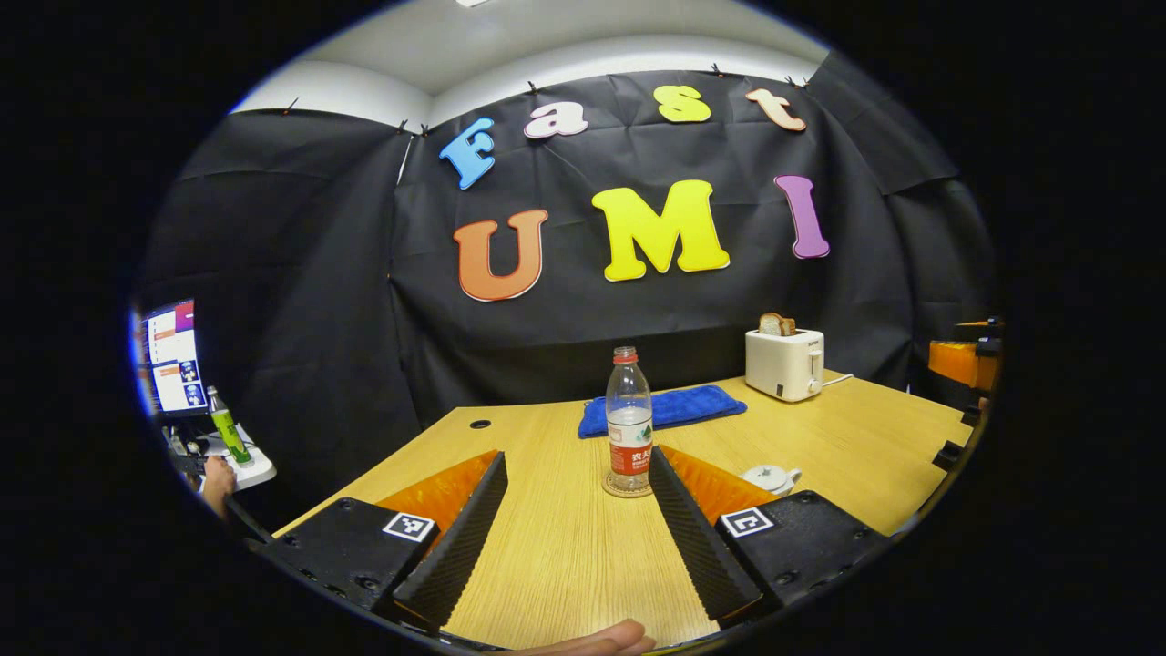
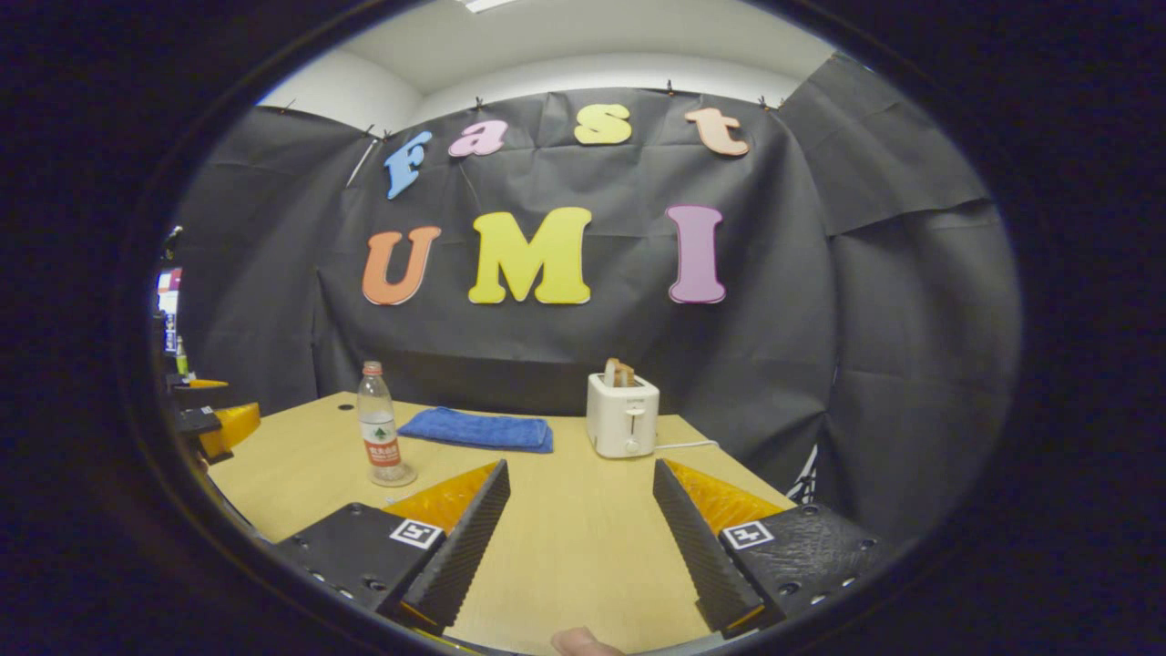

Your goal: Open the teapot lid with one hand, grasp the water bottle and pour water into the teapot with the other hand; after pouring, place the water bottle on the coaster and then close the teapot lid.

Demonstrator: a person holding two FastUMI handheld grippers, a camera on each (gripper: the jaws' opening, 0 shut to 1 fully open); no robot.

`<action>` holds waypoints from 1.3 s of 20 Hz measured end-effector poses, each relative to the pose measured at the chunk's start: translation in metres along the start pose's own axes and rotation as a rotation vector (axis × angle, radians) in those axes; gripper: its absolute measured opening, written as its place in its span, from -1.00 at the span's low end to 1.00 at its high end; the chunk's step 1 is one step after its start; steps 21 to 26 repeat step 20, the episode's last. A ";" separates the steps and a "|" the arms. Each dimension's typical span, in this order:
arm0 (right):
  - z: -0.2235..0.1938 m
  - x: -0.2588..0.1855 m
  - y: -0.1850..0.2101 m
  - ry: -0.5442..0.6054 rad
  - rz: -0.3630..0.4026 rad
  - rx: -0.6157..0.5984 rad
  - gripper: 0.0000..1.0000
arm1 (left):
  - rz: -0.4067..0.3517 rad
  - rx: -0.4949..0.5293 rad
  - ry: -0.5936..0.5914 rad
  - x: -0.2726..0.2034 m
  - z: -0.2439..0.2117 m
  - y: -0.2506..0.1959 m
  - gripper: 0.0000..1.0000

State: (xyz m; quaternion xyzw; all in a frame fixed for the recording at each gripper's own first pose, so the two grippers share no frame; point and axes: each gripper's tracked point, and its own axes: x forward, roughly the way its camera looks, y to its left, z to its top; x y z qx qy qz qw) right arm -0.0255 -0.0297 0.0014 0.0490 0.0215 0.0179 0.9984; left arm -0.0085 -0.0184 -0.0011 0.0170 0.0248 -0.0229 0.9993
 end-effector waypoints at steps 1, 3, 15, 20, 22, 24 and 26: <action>0.004 -0.004 -0.003 -0.008 -0.009 -0.003 0.89 | 0.010 -0.019 -0.004 -0.001 0.002 0.003 0.95; 0.006 -0.007 -0.006 -0.013 -0.011 -0.003 0.87 | 0.023 -0.060 -0.013 -0.003 0.006 0.008 0.95; -0.006 -0.002 -0.006 0.023 -0.006 -0.019 0.92 | 0.018 -0.037 -0.031 -0.003 0.008 0.012 0.96; -0.007 0.001 -0.011 0.031 -0.025 -0.010 0.94 | 0.015 -0.037 -0.039 -0.004 0.010 0.011 0.95; -0.007 0.001 -0.011 0.031 -0.025 -0.010 0.94 | 0.015 -0.037 -0.039 -0.004 0.010 0.011 0.95; -0.007 0.001 -0.011 0.031 -0.025 -0.010 0.94 | 0.015 -0.037 -0.039 -0.004 0.010 0.011 0.95; -0.007 0.001 -0.011 0.031 -0.025 -0.010 0.94 | 0.015 -0.037 -0.039 -0.004 0.010 0.011 0.95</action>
